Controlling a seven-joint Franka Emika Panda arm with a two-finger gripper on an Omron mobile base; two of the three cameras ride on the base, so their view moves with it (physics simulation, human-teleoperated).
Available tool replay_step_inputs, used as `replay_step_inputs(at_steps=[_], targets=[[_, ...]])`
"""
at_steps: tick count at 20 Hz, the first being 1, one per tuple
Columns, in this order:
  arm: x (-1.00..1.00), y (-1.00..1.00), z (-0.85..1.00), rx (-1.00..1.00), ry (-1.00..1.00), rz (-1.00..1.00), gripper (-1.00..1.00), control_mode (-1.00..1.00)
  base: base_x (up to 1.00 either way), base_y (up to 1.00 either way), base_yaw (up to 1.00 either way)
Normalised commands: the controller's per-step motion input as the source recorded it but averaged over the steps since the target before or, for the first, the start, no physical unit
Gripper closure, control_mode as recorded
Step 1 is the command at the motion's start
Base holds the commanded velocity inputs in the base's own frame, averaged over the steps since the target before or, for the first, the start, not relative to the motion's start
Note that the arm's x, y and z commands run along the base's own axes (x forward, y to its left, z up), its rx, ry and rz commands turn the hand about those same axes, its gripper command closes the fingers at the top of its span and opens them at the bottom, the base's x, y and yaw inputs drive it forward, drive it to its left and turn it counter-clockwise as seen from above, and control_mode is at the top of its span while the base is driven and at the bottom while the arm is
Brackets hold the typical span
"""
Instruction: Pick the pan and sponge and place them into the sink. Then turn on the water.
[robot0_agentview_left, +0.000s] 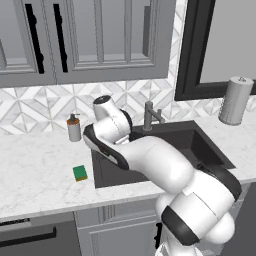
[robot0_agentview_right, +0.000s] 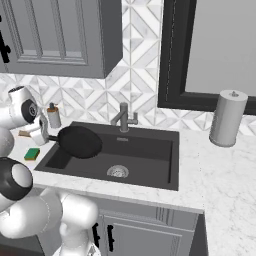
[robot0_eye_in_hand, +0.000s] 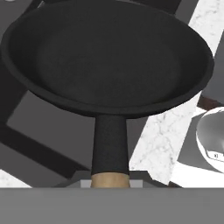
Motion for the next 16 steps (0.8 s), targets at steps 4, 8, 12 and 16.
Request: replay_step_inputs(at_steps=[4,8,12,16], targets=[[0.37,-0.20,-0.06,0.09,0.00,-0.05,1.00,-1.00,0.00,0.00,0.00],[0.48,-0.13,-0.19,0.04,0.00,-0.07,1.00,-1.00,0.00,0.00,0.00],[0.46,-0.11,-0.17,0.01,0.01,-0.09,1.00,-1.00,0.00,0.00,0.00],[0.32,-0.27,-0.16,0.00,0.04,-0.09,1.00,-1.00,0.00,0.00,0.00]])
